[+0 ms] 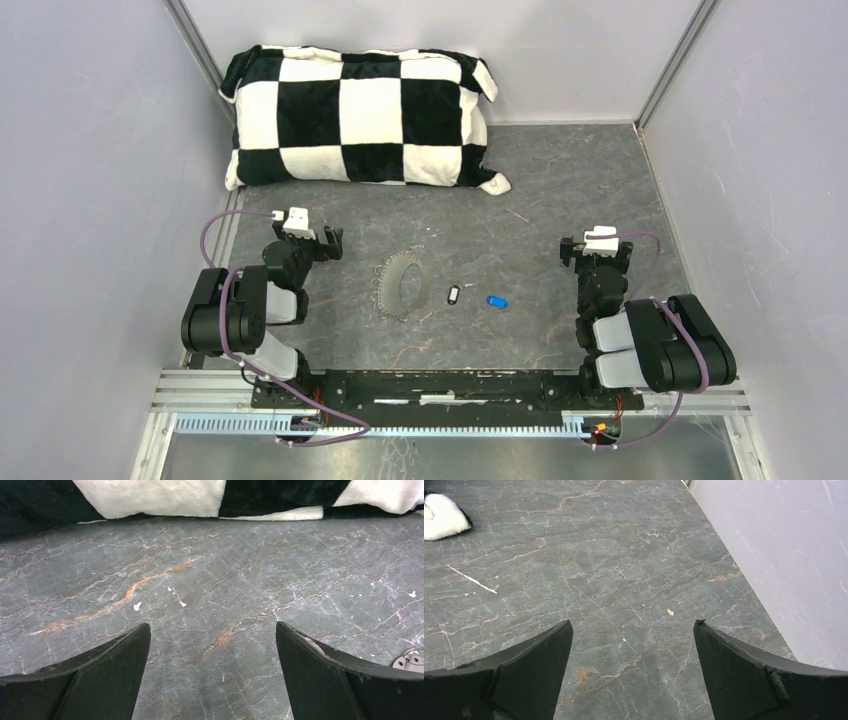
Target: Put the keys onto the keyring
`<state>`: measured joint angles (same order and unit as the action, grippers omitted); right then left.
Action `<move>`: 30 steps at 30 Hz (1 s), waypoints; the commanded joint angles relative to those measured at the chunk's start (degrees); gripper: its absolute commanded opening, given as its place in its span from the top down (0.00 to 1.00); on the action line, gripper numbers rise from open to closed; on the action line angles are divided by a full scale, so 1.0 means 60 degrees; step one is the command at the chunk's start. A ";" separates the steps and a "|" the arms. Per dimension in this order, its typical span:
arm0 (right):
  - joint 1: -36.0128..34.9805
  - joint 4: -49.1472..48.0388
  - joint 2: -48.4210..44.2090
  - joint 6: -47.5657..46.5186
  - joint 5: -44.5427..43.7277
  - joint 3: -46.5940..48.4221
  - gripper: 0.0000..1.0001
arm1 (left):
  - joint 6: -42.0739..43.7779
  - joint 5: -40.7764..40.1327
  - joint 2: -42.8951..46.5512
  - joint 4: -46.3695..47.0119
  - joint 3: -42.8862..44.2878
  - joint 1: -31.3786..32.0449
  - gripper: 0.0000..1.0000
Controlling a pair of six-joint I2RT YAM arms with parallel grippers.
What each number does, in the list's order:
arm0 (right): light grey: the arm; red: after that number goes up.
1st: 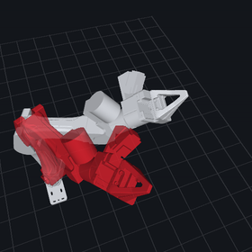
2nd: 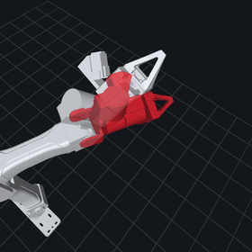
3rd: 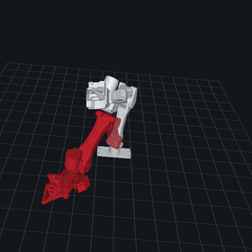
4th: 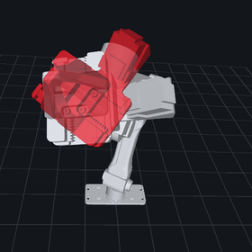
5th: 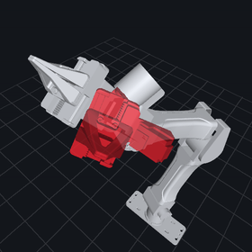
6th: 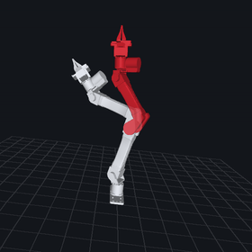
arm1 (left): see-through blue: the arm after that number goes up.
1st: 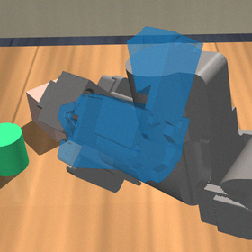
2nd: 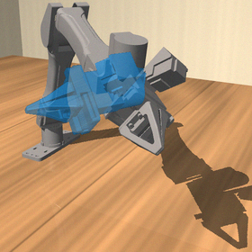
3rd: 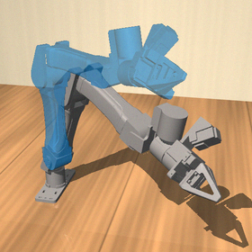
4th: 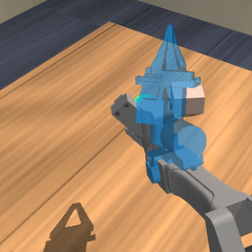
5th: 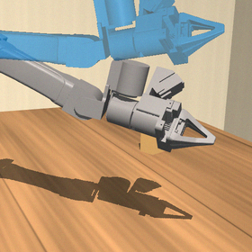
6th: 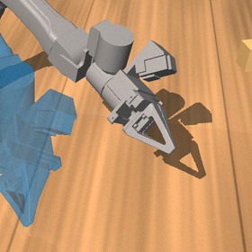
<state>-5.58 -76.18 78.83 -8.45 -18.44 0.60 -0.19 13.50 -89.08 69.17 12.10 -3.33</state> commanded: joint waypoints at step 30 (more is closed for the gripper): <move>-0.0268 0.8928 -0.0040 0.3381 0.3883 0.5804 0.02 | 0.2841 0.2624 0.1777 -1.1711 0.5777 0.1653 0.00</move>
<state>-7.18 -36.99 73.80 7.46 -8.19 27.29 4.99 26.06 -76.47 17.02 44.75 -0.93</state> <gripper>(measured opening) 0.982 0.997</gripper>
